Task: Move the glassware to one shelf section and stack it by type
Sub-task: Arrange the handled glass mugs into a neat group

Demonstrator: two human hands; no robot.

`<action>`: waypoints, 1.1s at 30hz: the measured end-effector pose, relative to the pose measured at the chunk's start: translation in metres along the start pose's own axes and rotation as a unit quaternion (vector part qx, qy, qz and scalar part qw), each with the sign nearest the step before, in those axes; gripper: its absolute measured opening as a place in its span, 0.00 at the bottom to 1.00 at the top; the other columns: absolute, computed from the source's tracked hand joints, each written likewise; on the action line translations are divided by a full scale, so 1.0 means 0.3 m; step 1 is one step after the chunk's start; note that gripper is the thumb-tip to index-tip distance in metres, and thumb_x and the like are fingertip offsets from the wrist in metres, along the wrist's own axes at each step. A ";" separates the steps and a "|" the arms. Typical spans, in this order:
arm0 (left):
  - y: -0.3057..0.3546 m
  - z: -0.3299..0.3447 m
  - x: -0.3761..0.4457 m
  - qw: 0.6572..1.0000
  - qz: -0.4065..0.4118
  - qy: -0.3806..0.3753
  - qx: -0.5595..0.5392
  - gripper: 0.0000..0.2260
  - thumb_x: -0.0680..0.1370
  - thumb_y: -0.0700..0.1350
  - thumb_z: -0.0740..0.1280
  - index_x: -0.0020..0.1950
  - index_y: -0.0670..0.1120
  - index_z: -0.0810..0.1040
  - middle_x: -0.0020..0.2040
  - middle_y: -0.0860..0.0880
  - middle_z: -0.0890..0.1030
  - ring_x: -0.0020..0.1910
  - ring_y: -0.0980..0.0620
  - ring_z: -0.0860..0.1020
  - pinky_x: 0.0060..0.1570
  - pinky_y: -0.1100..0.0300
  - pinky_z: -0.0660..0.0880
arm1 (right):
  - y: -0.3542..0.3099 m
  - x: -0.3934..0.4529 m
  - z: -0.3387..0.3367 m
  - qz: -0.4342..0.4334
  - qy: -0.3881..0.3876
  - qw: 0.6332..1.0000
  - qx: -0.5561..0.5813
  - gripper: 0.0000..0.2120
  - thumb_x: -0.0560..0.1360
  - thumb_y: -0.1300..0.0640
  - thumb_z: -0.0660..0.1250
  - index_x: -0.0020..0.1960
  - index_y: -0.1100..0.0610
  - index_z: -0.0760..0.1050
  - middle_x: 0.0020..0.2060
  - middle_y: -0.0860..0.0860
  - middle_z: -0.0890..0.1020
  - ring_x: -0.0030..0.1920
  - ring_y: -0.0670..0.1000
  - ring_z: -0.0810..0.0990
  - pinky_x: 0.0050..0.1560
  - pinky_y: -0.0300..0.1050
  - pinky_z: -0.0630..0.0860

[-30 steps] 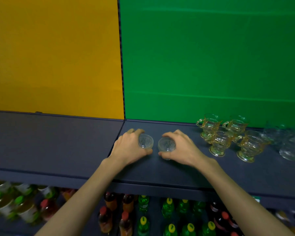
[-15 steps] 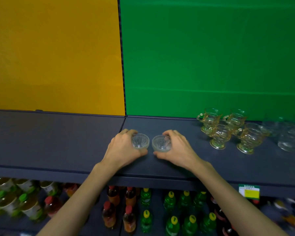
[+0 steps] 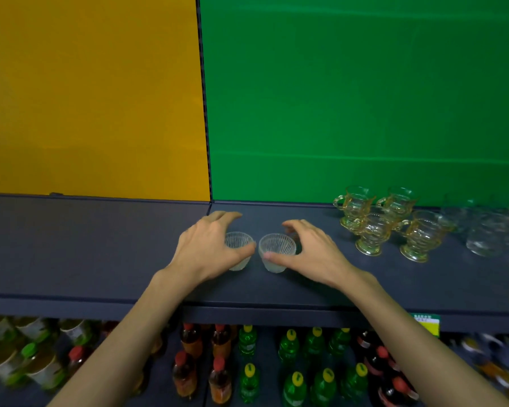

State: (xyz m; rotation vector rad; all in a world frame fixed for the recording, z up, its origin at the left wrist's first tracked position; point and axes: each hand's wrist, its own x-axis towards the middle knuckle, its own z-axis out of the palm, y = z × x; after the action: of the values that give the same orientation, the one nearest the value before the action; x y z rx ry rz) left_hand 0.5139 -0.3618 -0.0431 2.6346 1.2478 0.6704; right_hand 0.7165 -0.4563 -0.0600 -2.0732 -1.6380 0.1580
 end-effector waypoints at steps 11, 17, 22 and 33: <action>0.316 0.034 0.159 0.987 0.131 0.008 0.093 0.36 0.74 0.70 0.60 0.78 0.54 0.64 0.78 0.47 0.65 0.75 0.45 0.66 0.70 0.47 0.65 | 0.173 -0.066 -0.271 -0.004 0.115 0.982 -0.148 0.27 0.78 0.38 0.61 0.71 0.52 0.68 0.65 0.50 0.74 0.64 0.55 0.75 0.59 0.52 0.75; 0.543 0.116 0.220 0.979 0.162 0.002 0.122 0.36 0.73 0.71 0.57 0.76 0.53 0.66 0.76 0.46 0.68 0.72 0.43 0.69 0.67 0.47 0.67 | 0.366 -0.133 -0.407 0.044 0.127 0.971 -0.198 0.23 0.78 0.40 0.62 0.69 0.51 0.70 0.62 0.50 0.75 0.62 0.55 0.76 0.54 0.52 0.75; 0.688 0.215 0.244 0.978 0.150 -0.005 0.144 0.34 0.73 0.70 0.57 0.74 0.53 0.68 0.72 0.46 0.73 0.68 0.44 0.72 0.64 0.47 0.69 | 0.557 -0.192 -0.500 0.056 0.127 0.971 -0.194 0.24 0.78 0.40 0.62 0.69 0.52 0.70 0.63 0.51 0.76 0.61 0.55 0.76 0.54 0.50 0.74; 0.832 0.375 0.271 0.995 0.016 -0.001 0.097 0.39 0.69 0.74 0.64 0.72 0.52 0.69 0.63 0.48 0.79 0.61 0.43 0.78 0.56 0.50 0.74 | 0.823 -0.183 -0.561 0.071 0.073 0.987 -0.124 0.44 0.73 0.32 0.65 0.78 0.57 0.56 0.73 0.55 0.69 0.70 0.58 0.71 0.63 0.54 0.72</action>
State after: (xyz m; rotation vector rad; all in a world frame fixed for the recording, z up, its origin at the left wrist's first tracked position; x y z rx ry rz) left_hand 0.7842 -0.4540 -0.0367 2.8163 1.3352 0.5780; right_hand 0.9836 -0.5983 -0.0334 -2.3269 -1.4839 -0.1558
